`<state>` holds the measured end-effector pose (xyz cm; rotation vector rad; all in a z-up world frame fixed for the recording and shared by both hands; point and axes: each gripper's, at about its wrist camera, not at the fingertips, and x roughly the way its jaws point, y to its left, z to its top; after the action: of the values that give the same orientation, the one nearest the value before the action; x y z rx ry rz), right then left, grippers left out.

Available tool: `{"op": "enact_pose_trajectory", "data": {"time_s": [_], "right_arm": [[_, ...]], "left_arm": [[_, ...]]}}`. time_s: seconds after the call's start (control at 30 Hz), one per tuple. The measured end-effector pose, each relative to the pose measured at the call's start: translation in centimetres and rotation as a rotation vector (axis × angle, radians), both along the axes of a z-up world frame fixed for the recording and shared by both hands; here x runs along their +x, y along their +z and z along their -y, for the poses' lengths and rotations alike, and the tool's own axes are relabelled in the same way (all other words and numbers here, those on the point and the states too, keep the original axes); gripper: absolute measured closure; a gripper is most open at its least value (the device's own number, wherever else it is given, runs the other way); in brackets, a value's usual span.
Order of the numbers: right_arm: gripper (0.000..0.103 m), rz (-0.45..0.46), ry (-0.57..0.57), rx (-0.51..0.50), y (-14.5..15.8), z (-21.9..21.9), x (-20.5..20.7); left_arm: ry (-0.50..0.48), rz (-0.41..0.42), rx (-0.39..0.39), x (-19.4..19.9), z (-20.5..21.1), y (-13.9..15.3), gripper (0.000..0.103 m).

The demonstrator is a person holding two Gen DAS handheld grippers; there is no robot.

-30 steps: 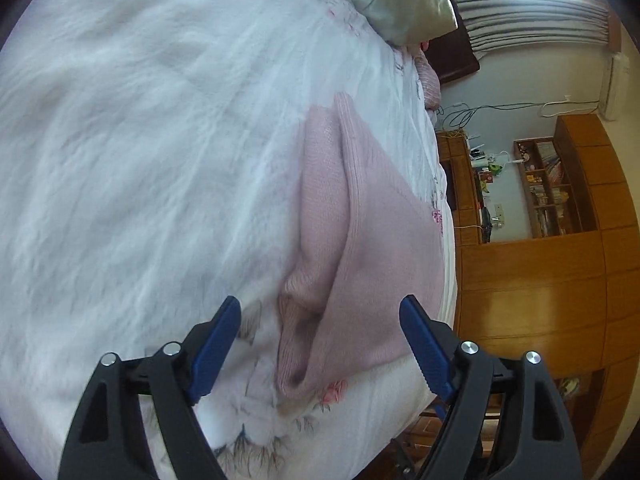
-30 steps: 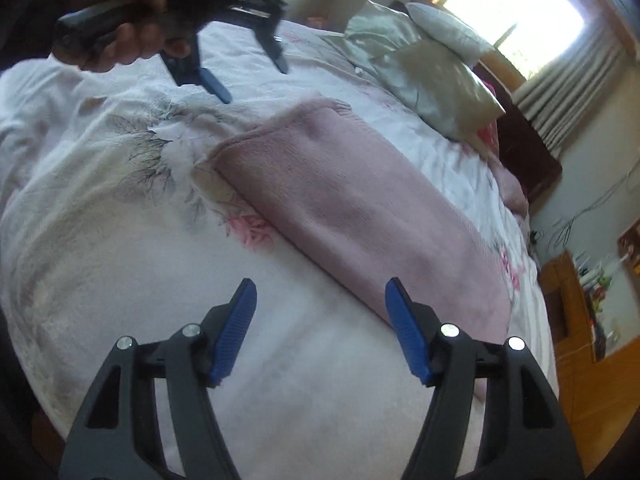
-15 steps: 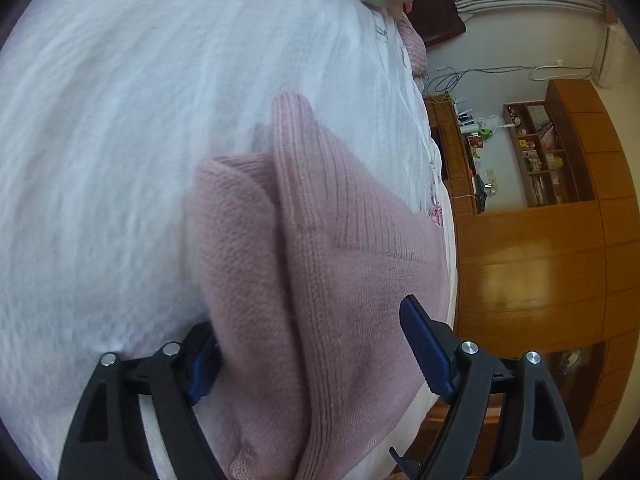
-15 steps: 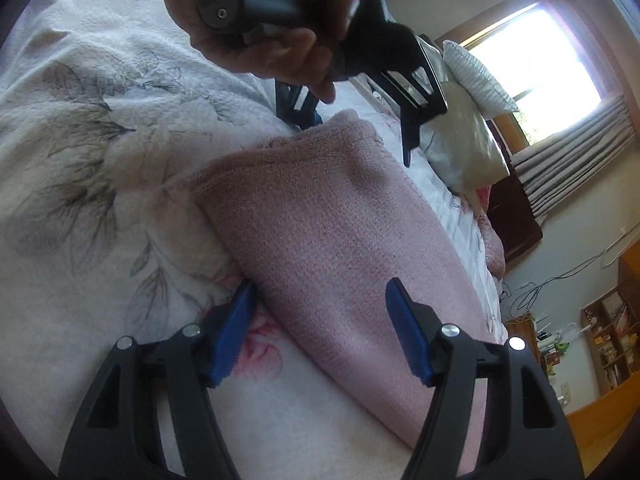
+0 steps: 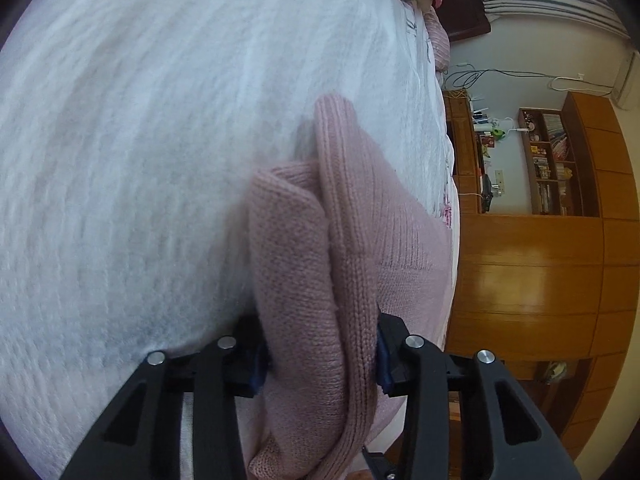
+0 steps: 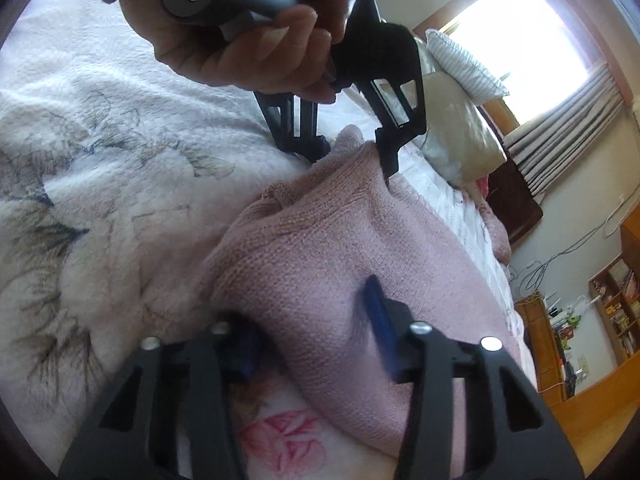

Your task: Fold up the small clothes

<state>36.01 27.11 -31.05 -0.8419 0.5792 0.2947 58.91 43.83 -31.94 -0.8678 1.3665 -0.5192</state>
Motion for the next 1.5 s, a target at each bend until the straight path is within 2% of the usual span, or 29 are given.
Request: {"op": "enact_pose_trajectory", "data": {"time_s": [0.07,0.27,0.63,1.07,1.5], "right_arm": [[0.079,-0.016,-0.014,0.043,0.6,0.2,0.3],[0.084,-0.034,-0.035,0.163,4.1,1.5,0.4],[0.086,-0.021,-0.072,0.289,8.5,3.8,-1.2],[0.091,0.017,-0.112,0.407,13.5,8.0,-2.4],[0.092,0.025,-0.157,0.511,16.2,12.3,-2.5]], "left_arm": [[0.008,0.001,-0.002,-0.1,0.0,0.3,0.067],[0.015,0.019,-0.008,-0.4,0.5,1.9,0.074],[0.005,0.062,0.061,-0.5,2.7,7.7,0.076],[-0.014,0.097,0.154,-0.1,7.5,13.7,0.076],[-0.044,0.127,0.243,0.3,11.9,17.4,0.076]]}}
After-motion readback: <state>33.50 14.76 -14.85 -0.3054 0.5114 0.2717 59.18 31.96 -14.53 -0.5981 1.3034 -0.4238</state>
